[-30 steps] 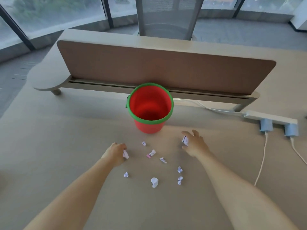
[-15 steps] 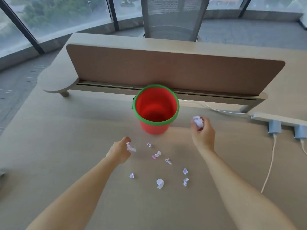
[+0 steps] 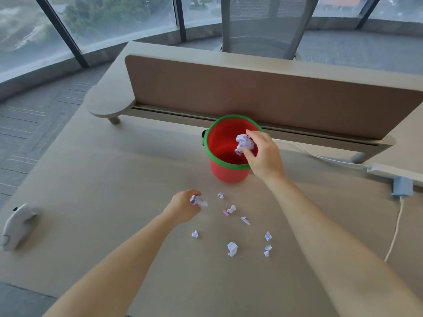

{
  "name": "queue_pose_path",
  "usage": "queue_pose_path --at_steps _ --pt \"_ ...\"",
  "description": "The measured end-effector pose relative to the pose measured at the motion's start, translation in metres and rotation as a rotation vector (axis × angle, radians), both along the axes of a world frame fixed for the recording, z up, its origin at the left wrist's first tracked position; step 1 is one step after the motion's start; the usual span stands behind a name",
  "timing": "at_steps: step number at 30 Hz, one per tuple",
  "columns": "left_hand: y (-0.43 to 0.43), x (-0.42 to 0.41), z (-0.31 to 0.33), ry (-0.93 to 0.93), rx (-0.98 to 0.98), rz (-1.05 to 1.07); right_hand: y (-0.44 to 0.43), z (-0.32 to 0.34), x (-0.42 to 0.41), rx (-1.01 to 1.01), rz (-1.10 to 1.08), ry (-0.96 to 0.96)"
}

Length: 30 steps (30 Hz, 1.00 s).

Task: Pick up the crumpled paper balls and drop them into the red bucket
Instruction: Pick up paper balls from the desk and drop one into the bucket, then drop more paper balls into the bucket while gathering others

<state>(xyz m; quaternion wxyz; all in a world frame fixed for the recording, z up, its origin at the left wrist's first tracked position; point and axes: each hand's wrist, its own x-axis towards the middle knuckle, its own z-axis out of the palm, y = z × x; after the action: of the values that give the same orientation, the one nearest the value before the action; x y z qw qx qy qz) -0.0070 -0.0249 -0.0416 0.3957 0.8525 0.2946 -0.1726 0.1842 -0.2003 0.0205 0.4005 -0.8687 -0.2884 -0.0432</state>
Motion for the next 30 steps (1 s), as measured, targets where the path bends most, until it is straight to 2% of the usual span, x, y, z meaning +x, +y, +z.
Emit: queue_pose_path --at_steps 3,6,10,14,18,21,30 --pt "0.007 -0.001 0.007 -0.074 -0.039 0.045 -0.002 -0.004 0.0 0.022 -0.037 -0.043" --pt "0.015 -0.001 0.017 -0.186 -0.045 0.126 -0.012 -0.01 -0.003 0.147 -0.194 -0.09" --pt "0.014 0.003 0.038 -0.499 0.044 0.251 -0.037 -0.032 -0.013 0.19 -0.412 0.082" --pt "0.006 0.014 0.067 -0.909 0.28 0.198 -0.063 -0.074 -0.043 -0.038 -0.405 0.352" --pt "-0.009 0.039 0.098 -1.094 0.414 0.069 -0.08 -0.11 -0.077 -0.476 -0.078 0.524" --pt "-0.018 0.062 0.11 -1.136 0.435 -0.045 -0.085 -0.124 -0.095 -0.639 0.076 0.56" --pt "-0.036 0.107 0.115 -0.968 0.429 -0.242 -0.077 -0.134 -0.106 -0.61 0.095 0.474"
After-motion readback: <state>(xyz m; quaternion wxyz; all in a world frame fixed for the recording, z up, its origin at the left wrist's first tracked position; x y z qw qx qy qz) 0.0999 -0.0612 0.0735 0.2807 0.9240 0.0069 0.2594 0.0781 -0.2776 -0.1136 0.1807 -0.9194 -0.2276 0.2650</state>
